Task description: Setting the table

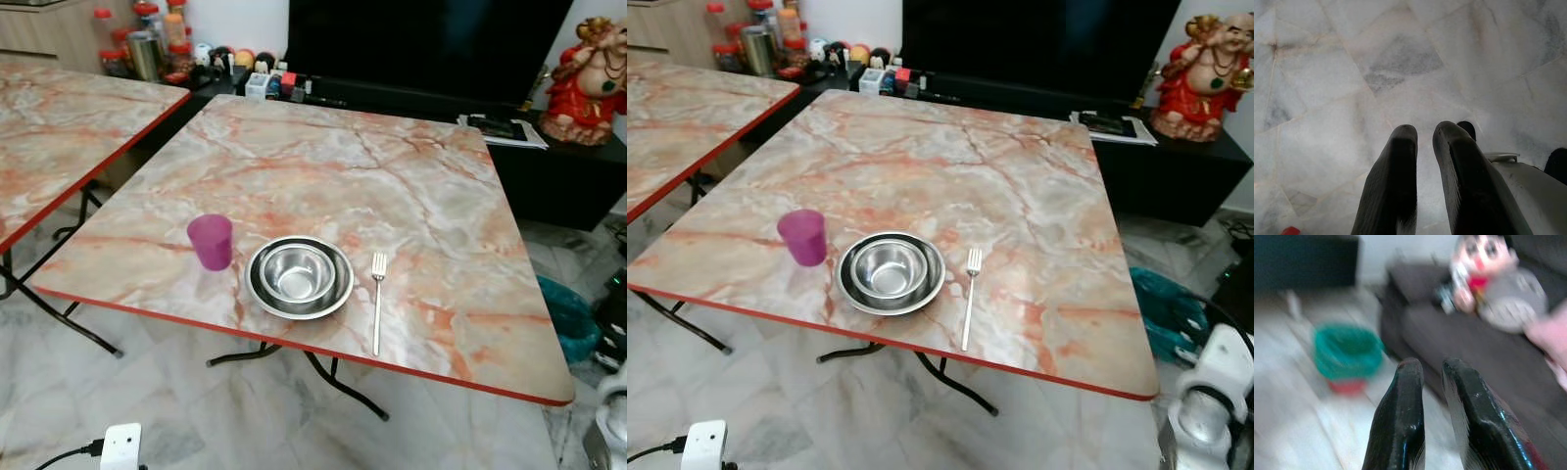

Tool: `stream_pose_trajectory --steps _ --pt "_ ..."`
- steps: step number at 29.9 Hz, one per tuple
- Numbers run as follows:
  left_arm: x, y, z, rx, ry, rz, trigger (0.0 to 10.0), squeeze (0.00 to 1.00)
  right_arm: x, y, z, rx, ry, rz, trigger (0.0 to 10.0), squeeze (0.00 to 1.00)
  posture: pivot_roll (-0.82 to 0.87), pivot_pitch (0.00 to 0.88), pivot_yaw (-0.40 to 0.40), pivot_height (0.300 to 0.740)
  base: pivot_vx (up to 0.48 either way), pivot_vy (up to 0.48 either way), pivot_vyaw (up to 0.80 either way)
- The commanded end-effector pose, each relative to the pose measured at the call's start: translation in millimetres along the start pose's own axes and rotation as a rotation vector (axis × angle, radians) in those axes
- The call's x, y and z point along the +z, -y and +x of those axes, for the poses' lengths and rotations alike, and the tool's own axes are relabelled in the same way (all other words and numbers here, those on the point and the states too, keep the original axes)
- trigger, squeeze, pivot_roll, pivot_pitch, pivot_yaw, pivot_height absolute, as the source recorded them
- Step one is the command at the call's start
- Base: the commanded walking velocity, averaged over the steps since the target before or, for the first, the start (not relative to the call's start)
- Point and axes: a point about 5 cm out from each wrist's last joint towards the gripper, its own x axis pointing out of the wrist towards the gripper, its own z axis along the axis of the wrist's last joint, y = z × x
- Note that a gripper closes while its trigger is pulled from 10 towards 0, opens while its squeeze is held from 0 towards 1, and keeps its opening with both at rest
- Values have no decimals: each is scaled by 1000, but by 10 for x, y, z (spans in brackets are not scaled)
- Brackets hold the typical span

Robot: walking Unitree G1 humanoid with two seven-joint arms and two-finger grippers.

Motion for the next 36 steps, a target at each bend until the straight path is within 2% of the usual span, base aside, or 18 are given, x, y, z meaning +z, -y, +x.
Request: stream_pose_trajectory --steps 1,3,4,6,8,9,11,13,19,28,31,32,36 --pt "-47 17 -5 -8 -21 19 10000 0 -124 87 1 -44 -63 -10 10000 0 -29 77 -75 740 0 0 0" --pt "-43 18 -4 -7 -22 17 10000 0 -313 104 -44 -56 -151 -59 10000 0 -28 78 -76 740 0 0 0" --pt "-43 18 -4 -7 -22 17 10000 0 -313 104 -44 -56 -151 -59 10000 0 -28 78 -76 740 0 0 0" --pt "-41 19 -3 -6 -22 15 10000 0 -506 140 -102 -73 -240 -81 10000 0 -24 78 -78 740 0 0 0" --pt "-40 20 -3 -5 -22 14 10000 0 -548 145 -115 -79 -260 -87 10000 0 -24 79 -79 740 0 0 0" --pt "-40 23 -2 -6 -23 13 10000 0 -672 153 -163 -75 -328 -100 10000 0 -24 79 -80 740 0 0 0" --pt "-40 25 -2 -8 -25 11 10000 0 -769 152 -207 -55 -377 -133 10000 0 -26 80 -80 740 0 0 0" --pt "-42 27 -2 -13 -28 9 10000 0 -816 145 -236 -45 -397 -149 10000 0 -28 80 -80 740 0 0 0" --pt "-49 32 -2 -22 -33 4 10000 0 -1113 7 -456 114 -559 -188 10000 0 -26 80 -82 740 0 0 0" --pt "-52 29 -3 -26 -37 7 10000 0 -1389 -13 -696 238 -687 -232 10000 0 -27 81 -78 740 0 0 0" --pt "-53 29 -3 -26 -38 8 10000 0 -1478 -32 -791 331 -727 -223 10000 0 -27 81 -78 740 0 0 0" --pt "-52 29 -3 -27 -38 8 10000 0 -1505 -66 -833 404 -734 -201 10000 0 -30 81 -78 740 0 0 0" --pt "-50 33 -2 -31 -38 10 10000 0 -1506 -89 -857 494 -692 -156 10000 0 -26 80 -80 740 0 0 0"
